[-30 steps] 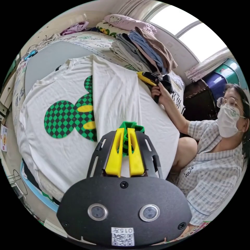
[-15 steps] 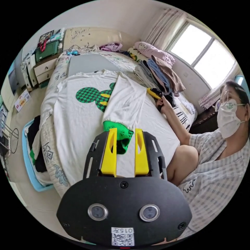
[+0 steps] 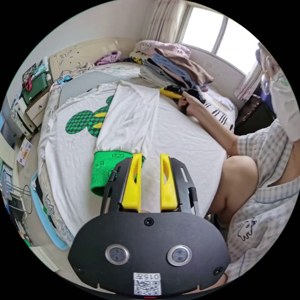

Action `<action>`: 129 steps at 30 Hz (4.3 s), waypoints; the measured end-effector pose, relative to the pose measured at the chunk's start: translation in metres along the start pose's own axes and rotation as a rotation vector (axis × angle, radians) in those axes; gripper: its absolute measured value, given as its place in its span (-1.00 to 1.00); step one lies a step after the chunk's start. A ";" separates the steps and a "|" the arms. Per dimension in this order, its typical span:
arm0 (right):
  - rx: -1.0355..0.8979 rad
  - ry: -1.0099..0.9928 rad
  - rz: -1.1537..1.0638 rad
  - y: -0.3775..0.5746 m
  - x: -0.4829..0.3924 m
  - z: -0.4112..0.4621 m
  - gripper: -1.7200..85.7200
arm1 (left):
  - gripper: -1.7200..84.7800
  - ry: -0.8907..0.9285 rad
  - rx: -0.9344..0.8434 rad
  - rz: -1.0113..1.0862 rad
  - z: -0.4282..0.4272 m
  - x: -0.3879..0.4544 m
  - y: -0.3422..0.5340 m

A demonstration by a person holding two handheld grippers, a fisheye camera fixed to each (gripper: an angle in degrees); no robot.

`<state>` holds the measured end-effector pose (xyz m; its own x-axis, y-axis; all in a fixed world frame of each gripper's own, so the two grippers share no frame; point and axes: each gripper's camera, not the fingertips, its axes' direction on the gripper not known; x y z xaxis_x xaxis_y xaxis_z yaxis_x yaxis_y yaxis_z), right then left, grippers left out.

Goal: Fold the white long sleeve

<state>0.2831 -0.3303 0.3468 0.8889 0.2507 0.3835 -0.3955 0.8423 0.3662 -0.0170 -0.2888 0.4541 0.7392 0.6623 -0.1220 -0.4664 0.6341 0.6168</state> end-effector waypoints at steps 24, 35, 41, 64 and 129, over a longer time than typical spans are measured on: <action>0.005 0.021 0.010 -0.041 0.034 -0.010 -0.96 | -0.92 -0.072 -0.063 0.090 -0.024 0.063 0.021; -0.050 -0.016 0.103 -0.060 0.064 -0.006 -0.96 | -0.91 0.000 -0.086 0.009 -0.037 0.043 0.015; -0.037 -0.334 0.306 -0.052 0.081 -0.038 -0.97 | -0.92 -0.002 -0.117 0.025 -0.044 0.036 0.015; -0.591 0.238 -0.515 0.113 -0.149 0.282 -0.86 | -0.71 0.124 0.157 -0.485 -0.129 -0.116 0.039; -0.442 0.704 -0.787 0.133 -0.050 0.440 -0.82 | -0.78 0.172 0.184 -0.445 -0.263 -0.184 0.083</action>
<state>0.0849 -0.4409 0.7490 0.8414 -0.3263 -0.4308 0.3203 0.9431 -0.0890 -0.3198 -0.2532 0.3238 0.7490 0.4100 -0.5205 -0.0196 0.7989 0.6011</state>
